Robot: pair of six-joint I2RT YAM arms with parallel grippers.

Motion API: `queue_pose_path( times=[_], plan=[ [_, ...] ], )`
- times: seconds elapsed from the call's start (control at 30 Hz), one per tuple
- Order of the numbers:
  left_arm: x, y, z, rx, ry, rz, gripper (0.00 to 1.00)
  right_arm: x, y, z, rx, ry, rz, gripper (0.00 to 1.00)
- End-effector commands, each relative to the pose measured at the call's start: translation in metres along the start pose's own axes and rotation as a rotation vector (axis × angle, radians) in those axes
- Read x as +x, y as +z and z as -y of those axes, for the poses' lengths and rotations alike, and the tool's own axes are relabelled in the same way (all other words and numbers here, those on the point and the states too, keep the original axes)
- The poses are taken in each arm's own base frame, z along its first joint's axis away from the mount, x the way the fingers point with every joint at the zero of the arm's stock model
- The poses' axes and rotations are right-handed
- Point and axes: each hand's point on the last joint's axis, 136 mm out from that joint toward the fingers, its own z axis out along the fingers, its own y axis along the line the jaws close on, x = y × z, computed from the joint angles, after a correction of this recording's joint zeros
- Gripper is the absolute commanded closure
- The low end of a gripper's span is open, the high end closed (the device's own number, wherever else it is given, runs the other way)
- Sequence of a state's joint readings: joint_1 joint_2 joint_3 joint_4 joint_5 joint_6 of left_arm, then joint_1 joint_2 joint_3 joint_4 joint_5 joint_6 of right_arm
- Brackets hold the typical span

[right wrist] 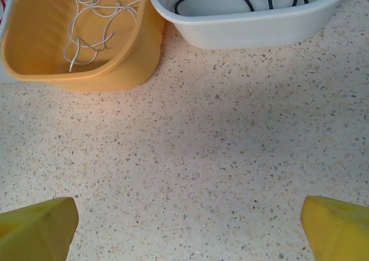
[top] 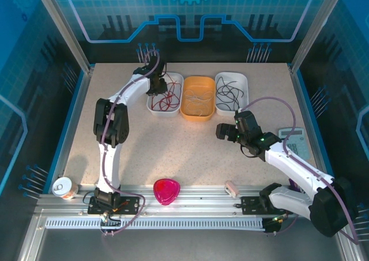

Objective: Untangle the cables

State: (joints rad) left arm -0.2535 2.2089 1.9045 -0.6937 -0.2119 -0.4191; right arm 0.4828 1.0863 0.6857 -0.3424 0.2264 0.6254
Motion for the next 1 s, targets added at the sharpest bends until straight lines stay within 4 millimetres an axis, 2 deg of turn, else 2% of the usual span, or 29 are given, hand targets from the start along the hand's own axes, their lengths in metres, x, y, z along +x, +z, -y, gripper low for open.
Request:
queue_pose_path(
  times=[0.0, 0.33, 0.47, 0.57, 0.63, 0.73, 0.87, 0.97],
  plan=[
    [0.003, 0.007, 0.011, 0.034, 0.022, -0.033, 0.76, -0.002, 0.0, 0.003, -0.003, 0.022, 0.009, 0.0],
    [0.004, 0.016, 0.025, 0.078, 0.036, -0.046, 0.69, 0.0, 0.007, -0.002, -0.019, 0.025, -0.01, 0.0],
    [0.0, 0.004, 0.028, 0.111, -0.023, -0.007, 0.61, 0.004, 0.008, -0.001, -0.018, 0.027, -0.019, 0.0],
    [-0.005, -0.01, 0.029, 0.14, -0.092, 0.036, 0.45, 0.005, 0.008, 0.0, -0.017, 0.028, -0.019, 0.0],
    [-0.009, -0.018, 0.027, 0.148, -0.144, 0.069, 0.38, 0.006, 0.008, 0.001, -0.016, 0.029, -0.02, 0.0],
    [-0.015, -0.02, 0.021, 0.133, -0.216, 0.091, 0.29, 0.006, 0.009, 0.0, -0.021, 0.03, -0.02, 0.0],
    [-0.019, -0.011, 0.023, 0.137, -0.268, 0.087, 0.29, 0.007, 0.009, -0.002, -0.03, 0.031, -0.022, 0.0],
    [-0.021, -0.002, 0.026, 0.136, -0.282, 0.076, 0.32, 0.008, 0.01, -0.001, -0.029, 0.033, -0.024, 0.0]
  ],
)
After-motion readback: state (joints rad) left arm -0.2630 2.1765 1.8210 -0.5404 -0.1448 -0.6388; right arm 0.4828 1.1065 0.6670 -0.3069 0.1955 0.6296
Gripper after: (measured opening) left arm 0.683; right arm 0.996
